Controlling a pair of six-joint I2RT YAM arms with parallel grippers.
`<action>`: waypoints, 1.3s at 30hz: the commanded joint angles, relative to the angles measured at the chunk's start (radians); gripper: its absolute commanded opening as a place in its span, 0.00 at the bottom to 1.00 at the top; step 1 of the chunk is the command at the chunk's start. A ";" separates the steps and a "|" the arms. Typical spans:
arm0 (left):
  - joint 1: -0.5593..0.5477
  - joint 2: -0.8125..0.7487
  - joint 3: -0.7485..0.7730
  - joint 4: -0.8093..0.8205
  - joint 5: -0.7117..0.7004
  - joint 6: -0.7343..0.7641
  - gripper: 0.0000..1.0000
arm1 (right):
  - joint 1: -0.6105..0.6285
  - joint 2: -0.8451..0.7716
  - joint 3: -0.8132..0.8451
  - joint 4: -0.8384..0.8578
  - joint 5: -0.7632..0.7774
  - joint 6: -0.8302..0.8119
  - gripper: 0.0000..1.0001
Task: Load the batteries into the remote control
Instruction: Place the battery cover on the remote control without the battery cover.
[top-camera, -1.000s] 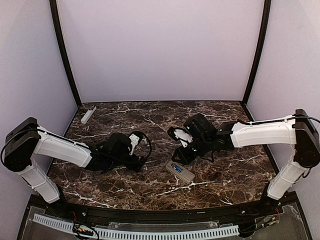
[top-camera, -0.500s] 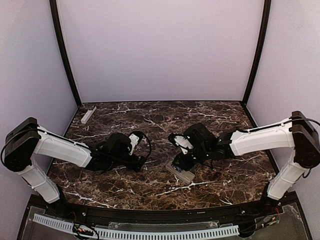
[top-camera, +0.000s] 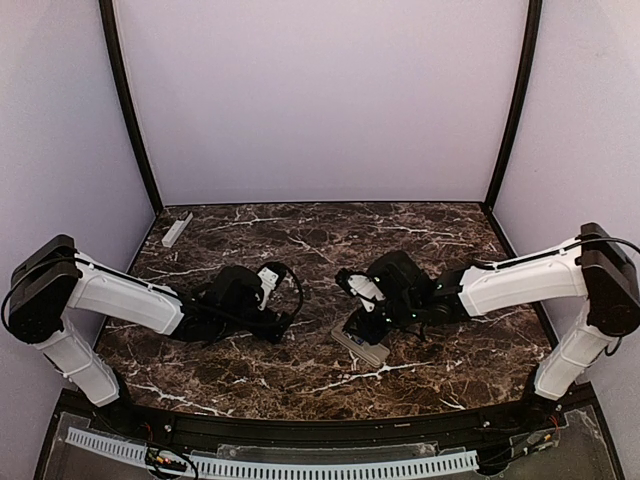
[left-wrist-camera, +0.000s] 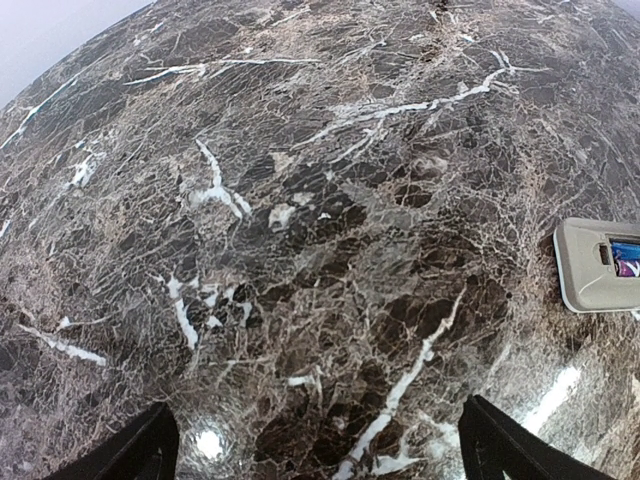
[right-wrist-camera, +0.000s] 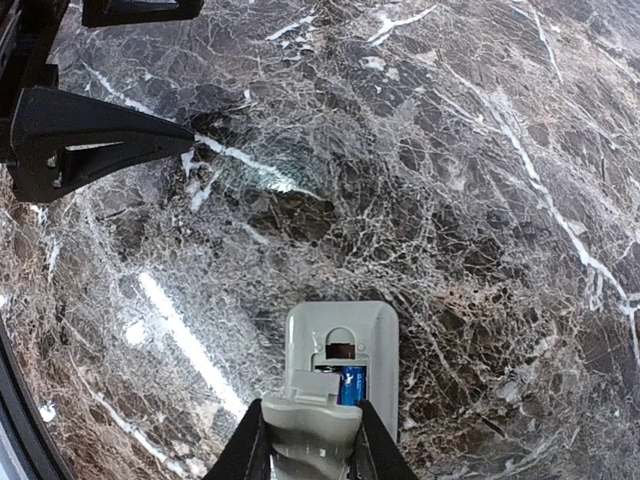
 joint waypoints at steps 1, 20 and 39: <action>0.000 -0.025 -0.013 0.002 0.004 -0.003 0.99 | 0.012 0.014 -0.025 0.039 0.031 -0.012 0.16; 0.000 -0.017 -0.012 0.001 0.011 -0.008 0.98 | 0.022 0.032 -0.065 0.088 0.041 -0.047 0.17; 0.000 -0.014 -0.016 0.008 0.015 -0.010 0.99 | 0.030 0.057 -0.040 0.058 0.080 -0.085 0.18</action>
